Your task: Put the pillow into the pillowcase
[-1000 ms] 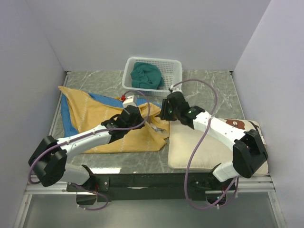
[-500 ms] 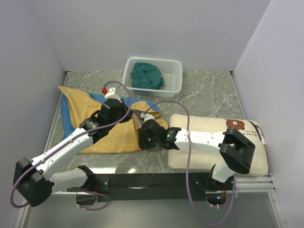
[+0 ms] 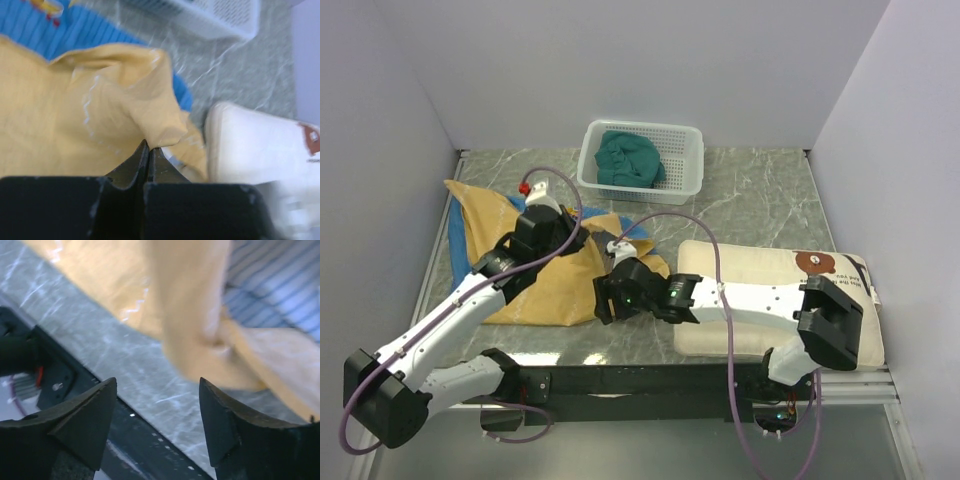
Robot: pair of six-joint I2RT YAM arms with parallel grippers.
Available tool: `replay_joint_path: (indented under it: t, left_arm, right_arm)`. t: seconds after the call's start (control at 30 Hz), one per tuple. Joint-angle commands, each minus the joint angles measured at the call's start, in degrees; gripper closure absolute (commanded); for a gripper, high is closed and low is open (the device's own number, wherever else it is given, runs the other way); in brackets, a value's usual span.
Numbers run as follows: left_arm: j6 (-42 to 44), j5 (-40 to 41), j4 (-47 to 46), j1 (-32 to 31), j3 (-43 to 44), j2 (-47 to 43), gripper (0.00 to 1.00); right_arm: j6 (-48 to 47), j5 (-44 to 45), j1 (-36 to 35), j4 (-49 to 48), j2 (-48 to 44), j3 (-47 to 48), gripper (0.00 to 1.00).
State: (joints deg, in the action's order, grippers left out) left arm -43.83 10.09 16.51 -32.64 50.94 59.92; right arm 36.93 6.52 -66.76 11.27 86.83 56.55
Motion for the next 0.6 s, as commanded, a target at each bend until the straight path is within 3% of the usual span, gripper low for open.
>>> replay_joint_path:
  t: [0.0, 0.2, 0.27, 0.33, 0.57]
  left_arm:
    - [-2.0, -2.0, -1.1, 0.0, -6.6, -4.0, 0.99]
    - [-2.8, -2.0, -1.2, 0.0, -11.2, -6.7, 0.99]
    - [-2.7, -2.6, -1.8, 0.1, -11.6, -6.4, 0.99]
    - [-2.7, -2.9, -2.2, 0.0, -10.9, -5.3, 0.99]
    - [-0.5, -3.8, -2.5, 0.1, -0.4, 6.0, 0.99]
  right_arm:
    - [-2.0, 6.0, 1.9, 2.4, -6.0, 1.9, 0.24]
    - [-1.6, 10.7, 10.7, 8.1, -14.7, -2.9, 0.19]
    - [-1.5, 18.3, 13.3, 11.6, -17.6, -4.3, 0.06]
    - [-1.3, 23.2, 14.5, 15.4, -19.5, -6.2, 0.00]
    - [-1.6, 21.7, 20.9, 14.7, -14.9, -10.1, 0.00]
